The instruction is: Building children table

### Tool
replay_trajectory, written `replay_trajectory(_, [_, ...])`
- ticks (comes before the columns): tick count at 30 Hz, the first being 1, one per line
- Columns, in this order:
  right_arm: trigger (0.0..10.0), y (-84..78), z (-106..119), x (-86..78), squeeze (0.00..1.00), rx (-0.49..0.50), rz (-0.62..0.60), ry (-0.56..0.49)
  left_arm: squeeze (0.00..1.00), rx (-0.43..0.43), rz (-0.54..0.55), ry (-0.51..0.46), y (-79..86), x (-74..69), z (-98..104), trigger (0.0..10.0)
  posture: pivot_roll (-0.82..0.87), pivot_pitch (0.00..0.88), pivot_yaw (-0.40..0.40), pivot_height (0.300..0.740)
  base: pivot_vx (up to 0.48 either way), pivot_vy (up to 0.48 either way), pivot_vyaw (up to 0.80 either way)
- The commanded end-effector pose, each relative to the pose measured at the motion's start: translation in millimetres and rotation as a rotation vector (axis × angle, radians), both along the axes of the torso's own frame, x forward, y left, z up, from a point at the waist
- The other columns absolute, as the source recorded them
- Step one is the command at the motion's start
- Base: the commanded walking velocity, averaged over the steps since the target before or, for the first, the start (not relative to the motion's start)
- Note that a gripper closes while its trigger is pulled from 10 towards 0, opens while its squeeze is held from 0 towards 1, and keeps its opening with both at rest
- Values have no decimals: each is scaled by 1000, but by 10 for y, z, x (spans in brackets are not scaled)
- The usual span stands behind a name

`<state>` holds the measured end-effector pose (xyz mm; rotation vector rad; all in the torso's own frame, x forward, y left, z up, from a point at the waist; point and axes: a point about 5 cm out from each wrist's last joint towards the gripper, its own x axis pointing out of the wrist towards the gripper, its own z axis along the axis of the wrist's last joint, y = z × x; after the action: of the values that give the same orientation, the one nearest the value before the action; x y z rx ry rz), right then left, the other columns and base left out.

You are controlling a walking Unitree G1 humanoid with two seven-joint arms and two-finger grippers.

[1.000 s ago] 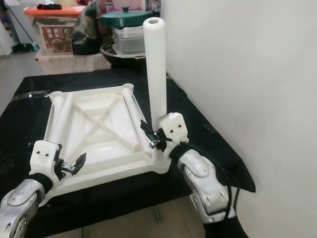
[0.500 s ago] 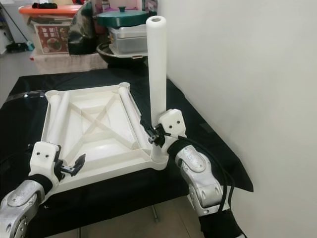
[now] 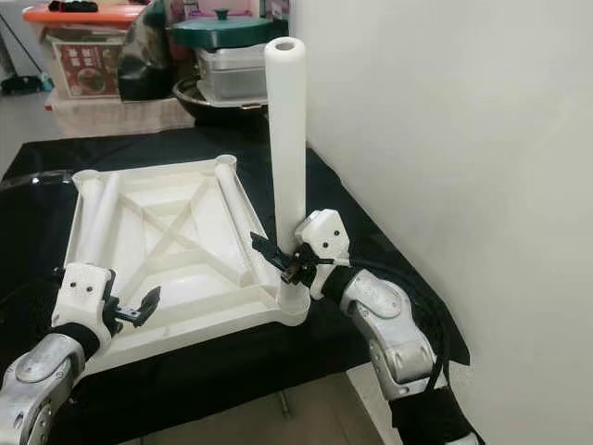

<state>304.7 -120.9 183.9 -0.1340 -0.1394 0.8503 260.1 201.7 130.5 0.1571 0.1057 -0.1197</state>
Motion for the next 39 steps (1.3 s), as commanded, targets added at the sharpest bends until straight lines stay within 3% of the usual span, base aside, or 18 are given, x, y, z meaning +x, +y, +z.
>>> replay_trajectory(1, [0, -14, -504, -26, 0, -37, -5, 262, 0, -8, 9, -1, 15, -3, -17, 10000, 62, 0, -46, 740, 0, 0, 0])
replay_trajectory(3, [0, -6, -500, 93, 0, 0, -38, 295, 0, -20, 26, 2, 36, -17, -28, 10000, 68, 0, -53, 740, 0, 0, 0])
replay_trajectory(8, [0, -26, -516, 183, 0, 19, -126, 326, 0, -23, 35, 5, 54, -27, -35, 10000, 67, 0, -55, 740, 0, 0, 0])
replay_trajectory(10, [0, -125, -589, 279, 0, 48, -371, 374, 0, -22, 41, 8, 62, -33, -41, 10000, 62, 0, -54, 740, 0, 0, 0])
replay_trajectory(11, [0, -125, -589, 279, 0, 48, -371, 374, 0, -22, 41, 8, 62, -33, -41, 10000, 62, 0, -54, 740, 0, 0, 0])
replay_trajectory(12, [0, -185, -632, 292, 0, 67, -537, 393, 0, -21, 44, 9, 62, -36, -46, 10000, 61, 0, -53, 740, 0, 0, 0])
replay_trajectory(15, [0, -190, -650, 263, 0, 45, -587, 374, 0, -22, 45, 11, 59, -37, -53, 10000, 57, 0, -49, 740, 0, 0, 0])
replay_trajectory(16, [0, -218, -705, 234, 0, 24, -661, 391, 0, -22, 45, 13, 55, -35, -58, 10000, 56, 0, -49, 740, 0, 0, 0])
replay_trajectory(19, [0, -227, -721, 229, 0, 21, -681, 399, 0, -21, 45, 13, 54, -34, -58, 10000, 56, 0, -49, 740, 0, 0, 0])
replay_trajectory(25, [0, -261, -813, 287, 0, 47, -858, 491, 0, -19, 59, 16, 68, -9, -57, 10000, 58, 0, -51, 740, 0, 0, 0])
replay_trajectory(30, [0, -74, -760, 345, 0, 51, -828, 532, 0, -13, 74, 28, 86, -6, -71, 10000, 60, 0, -53, 740, 0, 0, 0])
replay_trajectory(31, [0, -6, -726, 368, 0, 75, -761, 529, 0, -13, 78, 29, 89, -8, -74, 10000, 63, 0, -58, 740, 0, 0, 0])
replay_trajectory(36, [0, 42, -652, 394, 0, 144, -655, 527, 0, -17, 82, 30, 88, -10, -77, 10000, 63, 0, -58, 740, 0, 0, 0])
replay_trajectory(39, [0, 55, -482, 366, 0, 101, -372, 405, 0, -14, 82, 33, 95, -15, -86, 10000, 57, 0, -58, 740, 0, 0, 0])
